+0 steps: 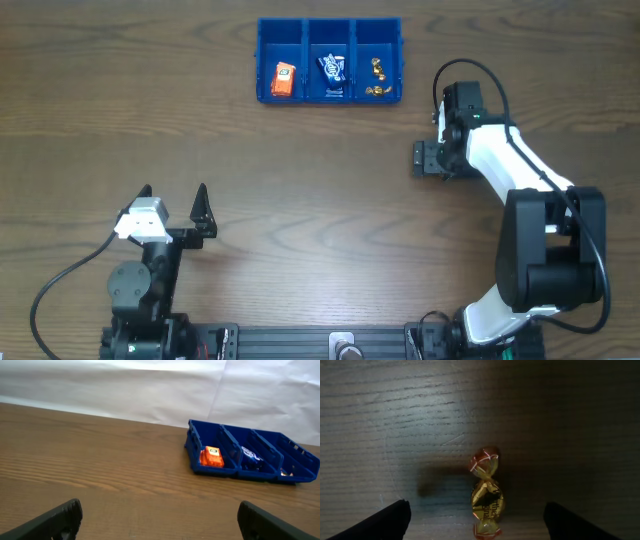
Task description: Sort Candies Into Trays
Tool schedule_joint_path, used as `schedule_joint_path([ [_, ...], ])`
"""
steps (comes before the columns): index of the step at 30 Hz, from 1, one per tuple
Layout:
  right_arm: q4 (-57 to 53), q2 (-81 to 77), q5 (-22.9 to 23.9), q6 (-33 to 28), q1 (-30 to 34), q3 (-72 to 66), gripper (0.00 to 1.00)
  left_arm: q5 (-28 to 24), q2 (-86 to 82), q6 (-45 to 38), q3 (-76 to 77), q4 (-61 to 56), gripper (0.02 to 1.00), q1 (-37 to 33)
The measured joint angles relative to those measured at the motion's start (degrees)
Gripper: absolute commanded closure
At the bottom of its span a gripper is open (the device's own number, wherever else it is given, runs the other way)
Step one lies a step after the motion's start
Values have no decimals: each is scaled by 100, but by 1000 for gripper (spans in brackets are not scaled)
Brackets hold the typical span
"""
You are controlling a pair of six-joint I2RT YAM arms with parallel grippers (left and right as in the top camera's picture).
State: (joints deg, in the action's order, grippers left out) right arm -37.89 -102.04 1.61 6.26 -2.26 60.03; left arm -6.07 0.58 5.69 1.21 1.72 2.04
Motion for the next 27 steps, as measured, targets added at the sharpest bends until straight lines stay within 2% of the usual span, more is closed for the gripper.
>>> schedule_joint_path([
  [11, 33, -2, -105, 4, 98, 0, 202, 0, 0, 0, 0, 0, 20, 0],
  [27, 55, -20, -170, 94, 168, 0, 332, 0, 0, 0, 0, 0, 23, 0],
])
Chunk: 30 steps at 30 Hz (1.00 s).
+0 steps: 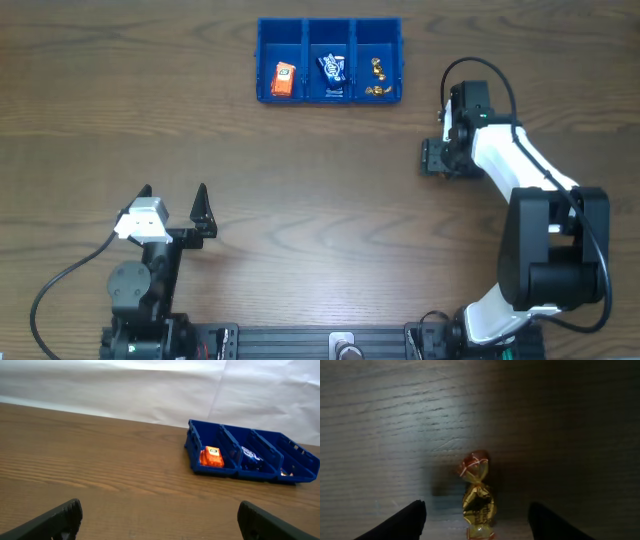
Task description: Sort Candies Into Trays
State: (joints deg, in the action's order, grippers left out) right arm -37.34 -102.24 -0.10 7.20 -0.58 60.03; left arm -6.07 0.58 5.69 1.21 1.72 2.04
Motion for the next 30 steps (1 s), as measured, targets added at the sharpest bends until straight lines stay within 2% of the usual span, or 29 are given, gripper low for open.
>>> schedule_joint_path([
  [10, 55, -133, -13, 0, 15, 0, 380, 0, 0, 0, 0, 0, 23, 0],
  [24, 76, -199, -15, 44, 15, 0, 647, 0, 0, 0, 0, 0, 23, 0],
  [30, 79, -199, -15, 42, 15, 0, 715, 0, 0, 0, 0, 0, 20, 0],
])
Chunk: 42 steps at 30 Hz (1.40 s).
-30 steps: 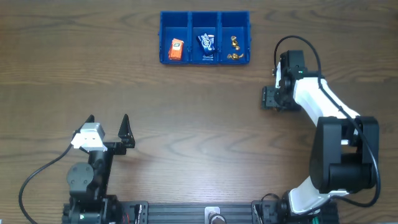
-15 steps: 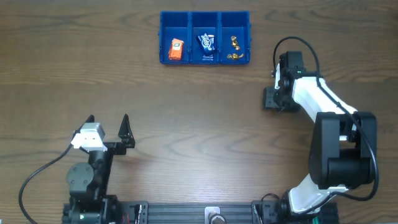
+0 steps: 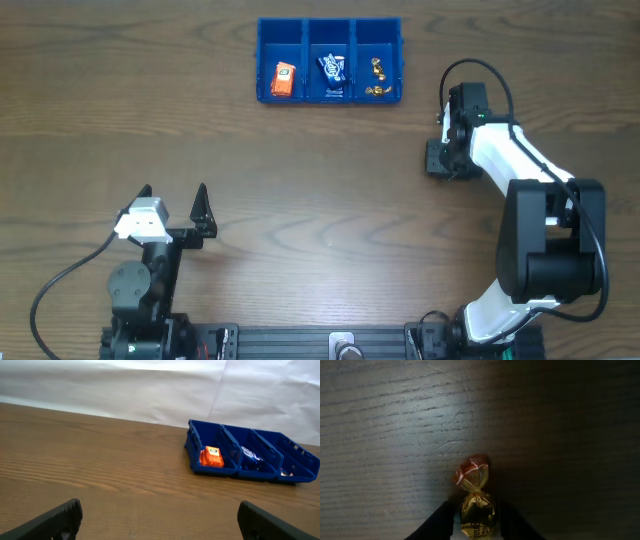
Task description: Sort Candies Into Trays
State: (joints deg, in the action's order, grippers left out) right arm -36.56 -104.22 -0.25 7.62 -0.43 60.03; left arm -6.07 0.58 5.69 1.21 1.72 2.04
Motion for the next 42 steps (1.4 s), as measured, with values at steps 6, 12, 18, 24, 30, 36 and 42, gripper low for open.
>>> schedule_joint_path([
  [6, -2, 0, 2, 2, 0, 0, 770, 0, 0, 0, 0, -2, 20, 0],
  [12, -2, 0, 0, 0, 0, 0, 792, 0, 0, 0, 2, 0, 20, 0],
  [18, -2, 0, 11, 2, -39, 0, 805, 0, 0, 0, 0, -2, 20, 0],
  [24, -17, 39, 15, 37, -579, 20, 809, 0, 0, 0, 0, 0, 20, 0],
  [30, 289, 811, 4, 136, -1499, 284, 812, 0, 0, 0, 0, 0, 20, 0],
  [36, 682, 1268, 188, 197, -2094, 1587, 812, 0, 0, 0, 0, -2, 23, 0],
  [42, 953, 553, 656, 221, -2081, 2953, 812, 0, 2, 0, 2, 0, 20, 0],
])
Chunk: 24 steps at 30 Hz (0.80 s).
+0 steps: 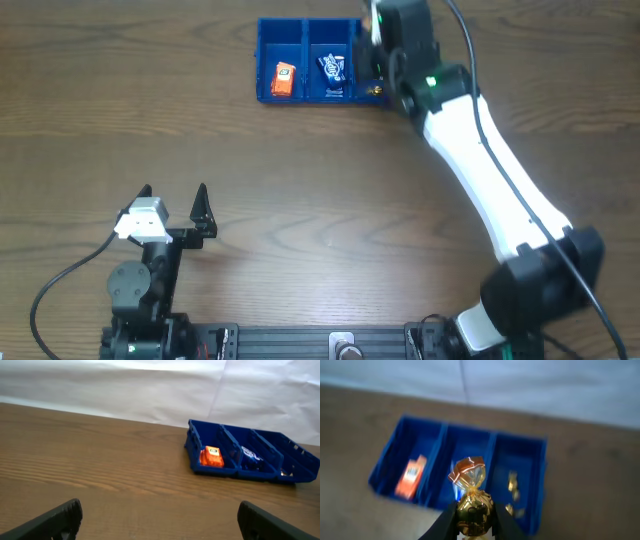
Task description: Sort Candies Into Trays
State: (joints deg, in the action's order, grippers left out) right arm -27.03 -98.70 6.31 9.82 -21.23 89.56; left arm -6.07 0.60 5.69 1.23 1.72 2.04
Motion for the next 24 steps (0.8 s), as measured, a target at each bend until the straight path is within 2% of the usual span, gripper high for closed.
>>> schedule_joint_path([
  [5, -24, -1169, 284, 74, 46, 1001, 814, -2, 0, 0, -2, -2, 20, 0],
  [11, -114, -2031, 481, 326, 197, 1193, 814, 0, -2, 0, -2, -2, 20, 0],
  [24, -166, -2181, 533, 463, 227, 1202, 831, 0, -2, 0, 0, 0, 20, 0],
])
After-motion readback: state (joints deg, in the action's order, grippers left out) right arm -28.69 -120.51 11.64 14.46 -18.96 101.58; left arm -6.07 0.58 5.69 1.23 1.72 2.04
